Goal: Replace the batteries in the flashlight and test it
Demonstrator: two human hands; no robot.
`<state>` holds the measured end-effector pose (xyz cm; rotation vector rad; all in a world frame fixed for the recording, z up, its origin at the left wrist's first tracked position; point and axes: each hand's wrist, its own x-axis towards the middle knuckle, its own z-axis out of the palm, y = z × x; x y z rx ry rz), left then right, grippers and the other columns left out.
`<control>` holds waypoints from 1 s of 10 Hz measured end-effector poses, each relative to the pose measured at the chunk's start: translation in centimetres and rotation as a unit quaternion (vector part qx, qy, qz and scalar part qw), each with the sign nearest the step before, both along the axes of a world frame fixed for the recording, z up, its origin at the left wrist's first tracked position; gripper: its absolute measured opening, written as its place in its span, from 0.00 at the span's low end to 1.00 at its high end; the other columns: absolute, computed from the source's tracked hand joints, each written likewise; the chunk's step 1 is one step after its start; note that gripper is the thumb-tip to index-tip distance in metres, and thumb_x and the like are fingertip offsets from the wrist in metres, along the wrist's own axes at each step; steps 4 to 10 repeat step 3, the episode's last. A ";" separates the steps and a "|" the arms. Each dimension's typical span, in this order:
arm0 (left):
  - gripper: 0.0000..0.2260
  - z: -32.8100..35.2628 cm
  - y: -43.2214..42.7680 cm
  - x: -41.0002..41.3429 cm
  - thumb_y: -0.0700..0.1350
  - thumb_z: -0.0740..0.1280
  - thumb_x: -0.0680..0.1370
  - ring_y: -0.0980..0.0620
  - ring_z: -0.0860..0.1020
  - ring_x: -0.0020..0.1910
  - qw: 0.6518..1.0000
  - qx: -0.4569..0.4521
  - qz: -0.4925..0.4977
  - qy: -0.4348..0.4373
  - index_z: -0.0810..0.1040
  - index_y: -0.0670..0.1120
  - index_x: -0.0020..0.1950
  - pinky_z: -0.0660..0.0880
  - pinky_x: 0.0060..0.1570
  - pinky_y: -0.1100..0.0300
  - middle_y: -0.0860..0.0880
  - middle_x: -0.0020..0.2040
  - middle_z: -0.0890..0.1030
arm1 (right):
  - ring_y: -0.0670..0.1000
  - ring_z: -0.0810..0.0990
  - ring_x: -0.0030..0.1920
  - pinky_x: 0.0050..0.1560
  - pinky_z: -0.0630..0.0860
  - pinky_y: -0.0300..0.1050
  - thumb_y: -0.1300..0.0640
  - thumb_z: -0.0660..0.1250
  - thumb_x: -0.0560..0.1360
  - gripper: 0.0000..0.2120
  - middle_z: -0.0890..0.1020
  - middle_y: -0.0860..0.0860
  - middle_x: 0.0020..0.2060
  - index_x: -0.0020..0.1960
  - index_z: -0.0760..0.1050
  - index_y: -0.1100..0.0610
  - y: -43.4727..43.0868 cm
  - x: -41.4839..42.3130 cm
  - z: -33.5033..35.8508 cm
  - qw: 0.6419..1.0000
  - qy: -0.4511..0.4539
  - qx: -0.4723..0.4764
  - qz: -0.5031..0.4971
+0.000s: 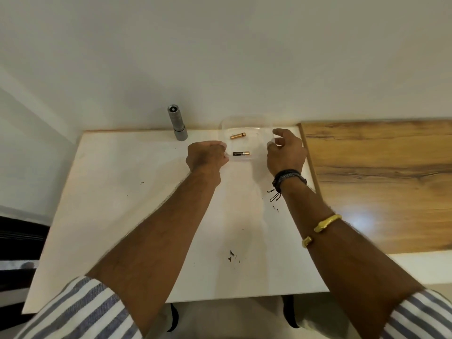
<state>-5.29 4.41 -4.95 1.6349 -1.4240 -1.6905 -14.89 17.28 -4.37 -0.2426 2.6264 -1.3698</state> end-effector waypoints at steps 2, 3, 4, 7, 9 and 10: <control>0.08 -0.2 0.5 -0.2 0.41 0.77 0.72 0.45 0.86 0.42 1.000 0.011 0.004 0.020 0.81 0.48 0.35 0.84 0.48 0.50 0.43 0.45 0.86 | 0.53 0.83 0.55 0.57 0.77 0.42 0.61 0.68 0.80 0.15 0.85 0.53 0.55 0.65 0.80 0.52 -0.1 -0.6 -0.5 0.999 -0.005 -0.033 -0.014; 0.06 0.1 0.5 -0.1 0.41 0.76 0.72 0.45 0.85 0.44 1.000 0.010 0.003 0.026 0.81 0.47 0.38 0.84 0.49 0.51 0.42 0.48 0.86 | 0.52 0.82 0.57 0.55 0.73 0.38 0.58 0.67 0.81 0.14 0.85 0.52 0.54 0.65 0.80 0.52 0.1 -0.6 -0.1 0.999 -0.013 -0.036 -0.008; 0.06 0.1 0.5 -0.1 0.41 0.76 0.72 0.45 0.85 0.44 1.000 0.010 0.003 0.026 0.81 0.47 0.38 0.84 0.49 0.51 0.42 0.48 0.86 | 0.52 0.82 0.57 0.55 0.73 0.38 0.58 0.67 0.81 0.14 0.85 0.52 0.54 0.65 0.80 0.52 0.1 -0.6 -0.1 0.999 -0.013 -0.036 -0.008; 0.06 0.1 0.5 -0.1 0.41 0.76 0.72 0.45 0.85 0.44 1.000 0.010 0.003 0.026 0.81 0.47 0.38 0.84 0.49 0.51 0.42 0.48 0.86 | 0.52 0.82 0.57 0.55 0.73 0.38 0.58 0.67 0.81 0.14 0.85 0.52 0.54 0.65 0.80 0.52 0.1 -0.6 -0.1 0.999 -0.013 -0.036 -0.008; 0.06 0.1 0.5 -0.1 0.41 0.76 0.72 0.45 0.85 0.44 1.000 0.010 0.003 0.026 0.81 0.47 0.38 0.84 0.49 0.51 0.42 0.48 0.86 | 0.52 0.82 0.57 0.55 0.73 0.38 0.58 0.67 0.81 0.14 0.85 0.52 0.54 0.65 0.80 0.52 0.1 -0.6 -0.1 0.999 -0.013 -0.036 -0.008; 0.06 0.1 0.5 -0.1 0.41 0.76 0.72 0.45 0.85 0.44 1.000 0.010 0.003 0.026 0.81 0.47 0.38 0.84 0.49 0.51 0.42 0.48 0.86 | 0.52 0.82 0.57 0.55 0.73 0.38 0.58 0.67 0.81 0.14 0.85 0.52 0.54 0.65 0.80 0.52 0.1 -0.6 -0.1 0.999 -0.013 -0.036 -0.008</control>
